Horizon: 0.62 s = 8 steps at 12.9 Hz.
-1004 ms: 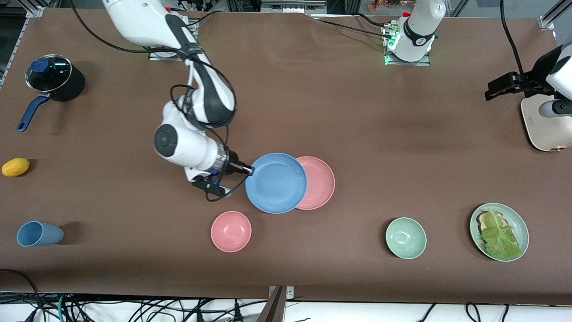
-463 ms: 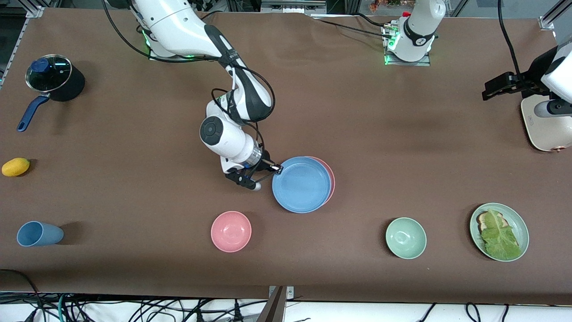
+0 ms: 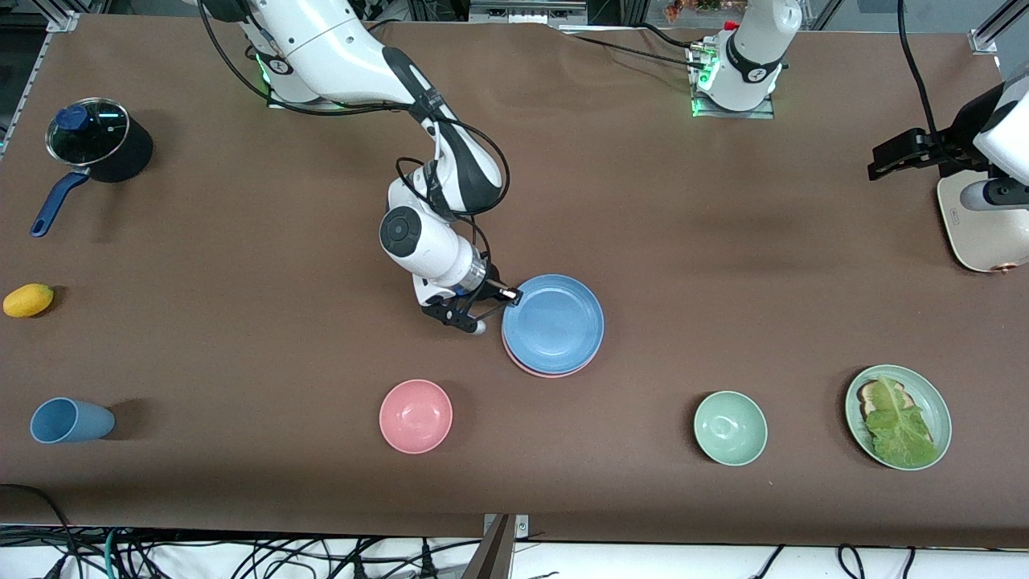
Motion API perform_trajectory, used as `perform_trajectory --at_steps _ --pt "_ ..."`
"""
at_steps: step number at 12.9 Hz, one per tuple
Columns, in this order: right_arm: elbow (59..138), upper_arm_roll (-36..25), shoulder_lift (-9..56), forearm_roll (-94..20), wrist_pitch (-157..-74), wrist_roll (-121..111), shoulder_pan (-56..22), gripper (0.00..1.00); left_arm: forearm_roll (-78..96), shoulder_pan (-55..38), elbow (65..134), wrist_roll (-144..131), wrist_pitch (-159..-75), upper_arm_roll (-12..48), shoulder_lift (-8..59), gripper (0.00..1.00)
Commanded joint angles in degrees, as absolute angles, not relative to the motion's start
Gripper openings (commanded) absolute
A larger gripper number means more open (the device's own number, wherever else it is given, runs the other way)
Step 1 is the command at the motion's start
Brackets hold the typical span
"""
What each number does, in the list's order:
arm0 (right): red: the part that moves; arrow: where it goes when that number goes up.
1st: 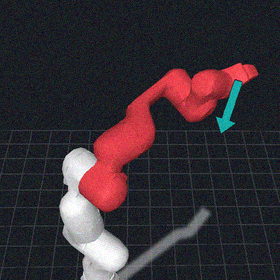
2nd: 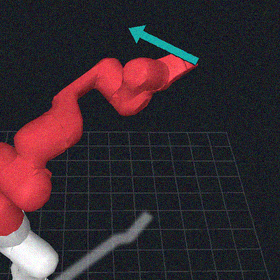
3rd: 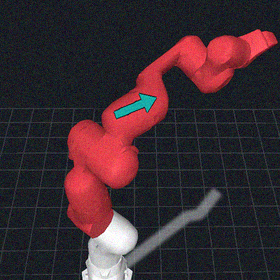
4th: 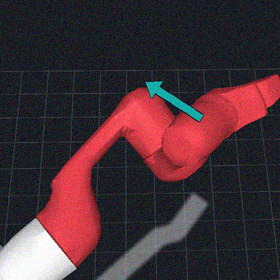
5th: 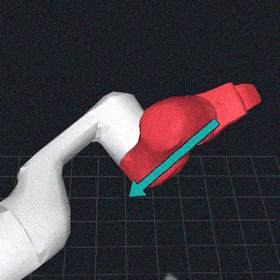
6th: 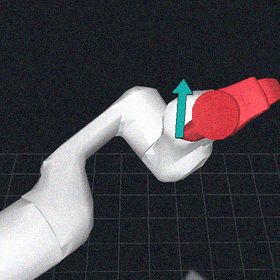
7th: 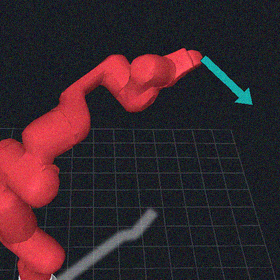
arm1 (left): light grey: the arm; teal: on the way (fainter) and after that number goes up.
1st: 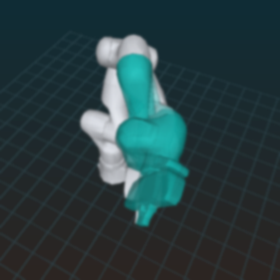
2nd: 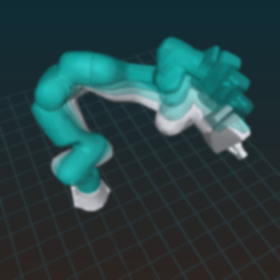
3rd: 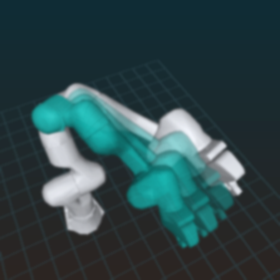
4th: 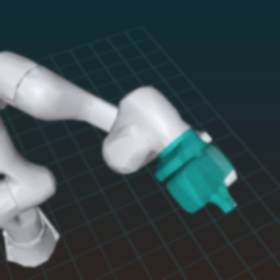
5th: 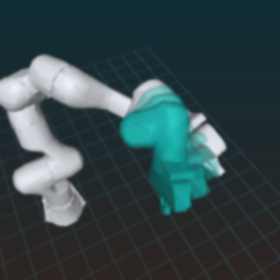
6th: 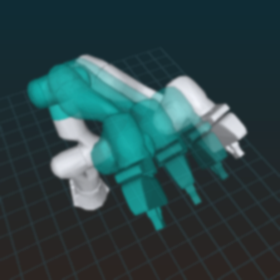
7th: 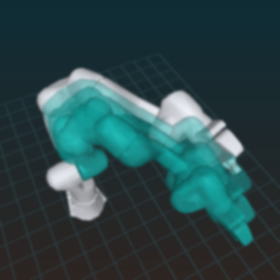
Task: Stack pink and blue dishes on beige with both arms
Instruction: 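Slide the blue plate with the right gripper onto the pink plate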
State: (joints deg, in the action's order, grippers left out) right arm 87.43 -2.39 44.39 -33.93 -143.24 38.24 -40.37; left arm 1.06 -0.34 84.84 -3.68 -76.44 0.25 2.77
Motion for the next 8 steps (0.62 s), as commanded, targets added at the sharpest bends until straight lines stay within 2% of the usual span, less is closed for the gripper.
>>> perform_trajectory --at_steps 1,4,8 --pt "86.04 -3.51 44.3 -33.4 -142.74 38.32 -41.22 1.0 1.67 0.0 84.55 -1.32 -76.64 0.26 2.81 1.0" --pt "86.22 -7.72 41.41 -32.09 -136.78 38.15 -41.22 1.0 1.67 0.0 84.55 -1.32 -76.64 0.26 2.81 1.0" --pt "86.22 -13.43 36.23 -20.26 -124.05 37.88 -41.22 1.0 1.67 0.0 84.55 -1.23 -76.55 0.26 2.81 1.0"
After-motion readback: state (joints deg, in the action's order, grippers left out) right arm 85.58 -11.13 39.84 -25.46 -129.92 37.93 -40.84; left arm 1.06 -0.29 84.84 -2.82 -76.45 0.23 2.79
